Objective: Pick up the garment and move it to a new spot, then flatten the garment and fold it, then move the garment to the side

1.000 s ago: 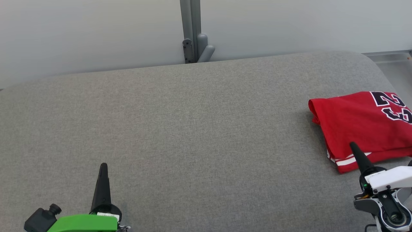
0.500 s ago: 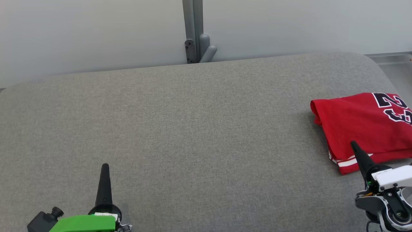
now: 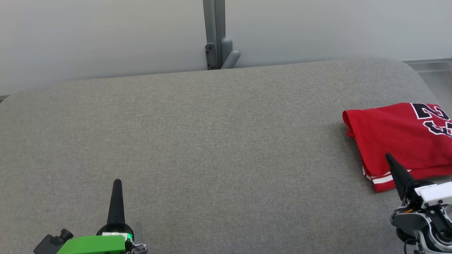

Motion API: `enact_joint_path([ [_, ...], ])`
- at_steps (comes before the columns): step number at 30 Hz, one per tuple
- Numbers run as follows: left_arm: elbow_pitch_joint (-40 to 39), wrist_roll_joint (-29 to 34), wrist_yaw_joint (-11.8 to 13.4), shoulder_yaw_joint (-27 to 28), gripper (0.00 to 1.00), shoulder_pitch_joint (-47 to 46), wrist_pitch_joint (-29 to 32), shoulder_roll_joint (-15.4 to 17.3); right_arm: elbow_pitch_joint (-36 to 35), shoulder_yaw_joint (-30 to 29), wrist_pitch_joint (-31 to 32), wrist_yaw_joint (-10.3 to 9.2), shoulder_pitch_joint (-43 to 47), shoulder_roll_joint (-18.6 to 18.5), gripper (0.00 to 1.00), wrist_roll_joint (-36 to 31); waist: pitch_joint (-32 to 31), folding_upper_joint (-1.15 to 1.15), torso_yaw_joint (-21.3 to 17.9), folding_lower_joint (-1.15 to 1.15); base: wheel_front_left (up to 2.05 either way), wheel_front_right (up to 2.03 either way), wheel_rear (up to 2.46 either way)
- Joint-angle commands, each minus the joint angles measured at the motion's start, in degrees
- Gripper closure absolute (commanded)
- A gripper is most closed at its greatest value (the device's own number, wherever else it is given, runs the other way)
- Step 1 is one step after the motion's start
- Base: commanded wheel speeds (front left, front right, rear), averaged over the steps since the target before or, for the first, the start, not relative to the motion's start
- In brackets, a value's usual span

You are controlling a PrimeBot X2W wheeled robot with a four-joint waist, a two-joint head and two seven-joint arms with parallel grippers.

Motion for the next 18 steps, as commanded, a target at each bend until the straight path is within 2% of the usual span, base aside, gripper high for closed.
enact_joint_path([
  [1, 0.03, -1.24, -0.39, 0.25, 1.0, -0.99, -0.31, -0.13, 0.15, -0.47, 0.47, 0.03, -0.98, -0.06, 1.0, 1.4, -0.01, 0.0, 0.05, 0.0, 0.0, 0.0, 0.0],
  [18, 0.65, -7.39, -1.46, 0.22, 1.0, -1.17, -0.59, -1.36, 1.94, -2.52, 3.41, 0.02, -1.85, 0.57, 1.0, 8.18, -0.16, 0.0, 0.65, 0.0, 0.0, 0.0, 0.0],
])
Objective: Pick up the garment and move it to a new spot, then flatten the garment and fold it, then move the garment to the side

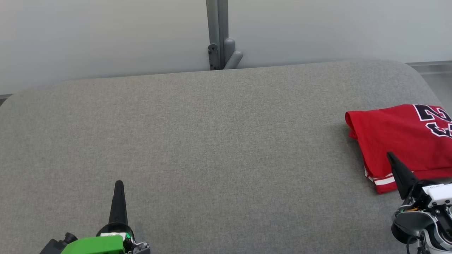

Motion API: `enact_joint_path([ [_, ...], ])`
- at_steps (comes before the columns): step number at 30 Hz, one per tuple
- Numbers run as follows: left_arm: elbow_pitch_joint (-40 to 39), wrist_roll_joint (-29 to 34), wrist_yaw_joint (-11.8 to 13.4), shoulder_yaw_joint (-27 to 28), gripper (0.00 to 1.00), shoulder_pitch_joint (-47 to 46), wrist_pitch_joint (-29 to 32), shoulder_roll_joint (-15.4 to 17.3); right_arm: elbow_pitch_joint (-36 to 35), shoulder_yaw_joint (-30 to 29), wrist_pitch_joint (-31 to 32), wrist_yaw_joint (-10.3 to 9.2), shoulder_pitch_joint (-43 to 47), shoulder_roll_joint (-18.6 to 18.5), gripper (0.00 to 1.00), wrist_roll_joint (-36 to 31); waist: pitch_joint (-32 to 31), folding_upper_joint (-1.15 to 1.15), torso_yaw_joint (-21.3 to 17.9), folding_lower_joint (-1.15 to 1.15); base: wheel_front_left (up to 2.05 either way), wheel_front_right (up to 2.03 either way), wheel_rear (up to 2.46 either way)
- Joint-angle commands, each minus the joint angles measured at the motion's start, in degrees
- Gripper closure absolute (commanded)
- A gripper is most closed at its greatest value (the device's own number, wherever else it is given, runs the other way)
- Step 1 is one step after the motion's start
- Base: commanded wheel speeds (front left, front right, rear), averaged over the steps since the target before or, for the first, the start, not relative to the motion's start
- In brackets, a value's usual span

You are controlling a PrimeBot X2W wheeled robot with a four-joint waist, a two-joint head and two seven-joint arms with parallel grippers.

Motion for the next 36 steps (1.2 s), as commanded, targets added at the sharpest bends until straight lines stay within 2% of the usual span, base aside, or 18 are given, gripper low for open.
enact_joint_path([
  [1, 0.08, -1.07, -0.4, 0.21, 1.0, -1.06, -0.18, -0.11, 0.28, -0.42, 0.53, 0.02, -0.84, 0.14, 1.0, 1.37, -0.02, 0.0, 0.06, 0.0, 0.0, 0.0, 0.0],
  [10, 0.34, -3.49, -0.76, 0.2, 1.0, -1.05, -0.35, -0.66, 1.0, -1.28, 1.7, 0.02, -1.13, 0.34, 1.0, 4.06, -0.08, 0.0, 0.33, 0.0, 0.0, 0.0, 0.0],
  [36, 0.33, -3.33, -0.81, 0.2, 1.0, -1.04, -0.35, -0.61, 1.0, -1.72, 2.02, 0.02, -1.27, 0.64, 1.0, 3.32, -0.09, 0.0, 0.34, 0.0, 0.0, 0.0, 0.0],
])
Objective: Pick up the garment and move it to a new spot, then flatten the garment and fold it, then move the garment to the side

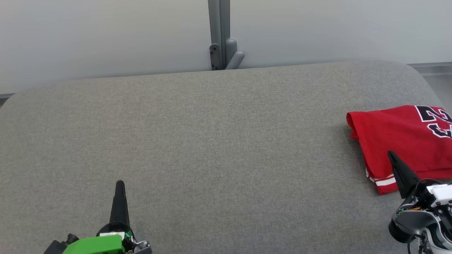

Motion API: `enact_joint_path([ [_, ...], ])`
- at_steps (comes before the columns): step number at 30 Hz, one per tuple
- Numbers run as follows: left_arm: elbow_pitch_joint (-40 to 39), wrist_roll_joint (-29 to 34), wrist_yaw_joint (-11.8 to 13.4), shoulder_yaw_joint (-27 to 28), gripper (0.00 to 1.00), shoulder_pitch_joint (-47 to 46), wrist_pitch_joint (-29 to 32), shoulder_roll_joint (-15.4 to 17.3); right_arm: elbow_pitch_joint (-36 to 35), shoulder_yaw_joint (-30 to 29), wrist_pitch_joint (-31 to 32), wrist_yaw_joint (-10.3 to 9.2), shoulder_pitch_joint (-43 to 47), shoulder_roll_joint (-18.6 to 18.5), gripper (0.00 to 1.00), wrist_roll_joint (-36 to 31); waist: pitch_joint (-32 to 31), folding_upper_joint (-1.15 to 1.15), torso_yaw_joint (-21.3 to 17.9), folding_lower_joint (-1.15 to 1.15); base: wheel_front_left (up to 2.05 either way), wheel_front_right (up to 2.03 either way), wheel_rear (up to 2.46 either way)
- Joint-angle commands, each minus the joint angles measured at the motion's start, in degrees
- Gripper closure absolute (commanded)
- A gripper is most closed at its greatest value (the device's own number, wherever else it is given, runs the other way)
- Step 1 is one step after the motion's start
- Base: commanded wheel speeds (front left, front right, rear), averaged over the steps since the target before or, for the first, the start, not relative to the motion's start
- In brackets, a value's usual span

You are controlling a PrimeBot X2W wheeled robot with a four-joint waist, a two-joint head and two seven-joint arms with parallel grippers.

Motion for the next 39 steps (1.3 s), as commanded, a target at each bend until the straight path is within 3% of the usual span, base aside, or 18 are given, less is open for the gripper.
enact_joint_path([
  [1, 0.03, 0.0, -0.27, 0.19, 1.0, -0.84, -0.16, 0.01, 0.11, -0.21, 0.22, 0.02, -0.64, 0.02, 1.0, -0.09, 0.0, 0.0, 0.0, 0.0, 0.0, 0.0, 0.0],
  [39, 0.04, 0.0, -0.28, 0.19, 1.0, -0.84, -0.15, 0.01, 0.13, -0.77, 0.69, 0.02, -0.75, 0.36, 1.0, -0.55, 0.0, 0.0, 0.0, 0.0, 0.0, 0.0, 0.0],
])
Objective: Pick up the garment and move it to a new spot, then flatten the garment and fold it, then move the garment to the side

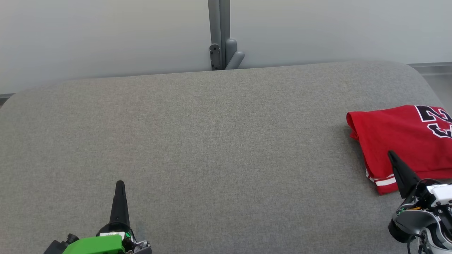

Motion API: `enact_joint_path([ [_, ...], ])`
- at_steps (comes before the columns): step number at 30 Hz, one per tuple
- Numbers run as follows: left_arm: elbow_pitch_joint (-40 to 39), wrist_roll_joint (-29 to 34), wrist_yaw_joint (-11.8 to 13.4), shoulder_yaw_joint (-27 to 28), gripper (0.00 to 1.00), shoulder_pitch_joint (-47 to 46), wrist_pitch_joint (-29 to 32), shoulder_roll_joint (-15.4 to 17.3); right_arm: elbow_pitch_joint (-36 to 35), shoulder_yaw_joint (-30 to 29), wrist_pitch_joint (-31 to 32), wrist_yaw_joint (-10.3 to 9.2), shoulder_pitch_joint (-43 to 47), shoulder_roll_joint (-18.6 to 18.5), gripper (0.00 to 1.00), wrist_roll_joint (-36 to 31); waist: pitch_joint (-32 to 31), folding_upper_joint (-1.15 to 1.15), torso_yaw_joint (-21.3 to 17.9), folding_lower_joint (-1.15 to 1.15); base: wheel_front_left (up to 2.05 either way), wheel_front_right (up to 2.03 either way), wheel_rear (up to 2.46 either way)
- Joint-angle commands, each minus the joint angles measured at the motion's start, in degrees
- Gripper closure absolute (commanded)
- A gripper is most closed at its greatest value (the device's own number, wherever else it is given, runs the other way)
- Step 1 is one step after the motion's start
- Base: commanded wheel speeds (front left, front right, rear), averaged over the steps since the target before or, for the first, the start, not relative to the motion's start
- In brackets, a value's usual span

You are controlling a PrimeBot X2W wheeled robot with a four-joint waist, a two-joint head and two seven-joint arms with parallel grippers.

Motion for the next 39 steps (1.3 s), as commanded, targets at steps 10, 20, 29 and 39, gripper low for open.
enact_joint_path([
  [10, 0.03, 0.0, -0.28, 0.19, 1.0, -0.82, -0.15, 0.02, 0.11, -0.3, 0.38, 0.02, -0.63, 0.05, 1.0, -0.17, 0.0, 0.0, 0.0, 0.0, 0.0, 0.0, 0.0],
  [20, 0.03, 0.0, -0.28, 0.19, 1.0, -0.82, -0.15, 0.01, 0.12, -0.45, 0.48, 0.02, -0.66, 0.14, 1.0, -0.34, 0.0, 0.0, 0.0, 0.0, 0.0, 0.0, 0.0],
  [29, 0.03, 0.0, -0.28, 0.19, 1.0, -0.82, -0.15, 0.01, 0.12, -0.56, 0.5, 0.02, -0.69, 0.2, 1.0, -0.45, 0.0, 0.0, 0.0, 0.0, 0.0, 0.0, 0.0],
  [39, 0.03, 0.01, -0.28, 0.2, 1.0, -0.82, -0.15, 0.01, 0.12, -0.67, 0.64, 0.02, -0.68, 0.29, 1.0, -0.54, 0.0, 0.0, 0.0, 0.0, 0.0, 0.0, 0.0],
])
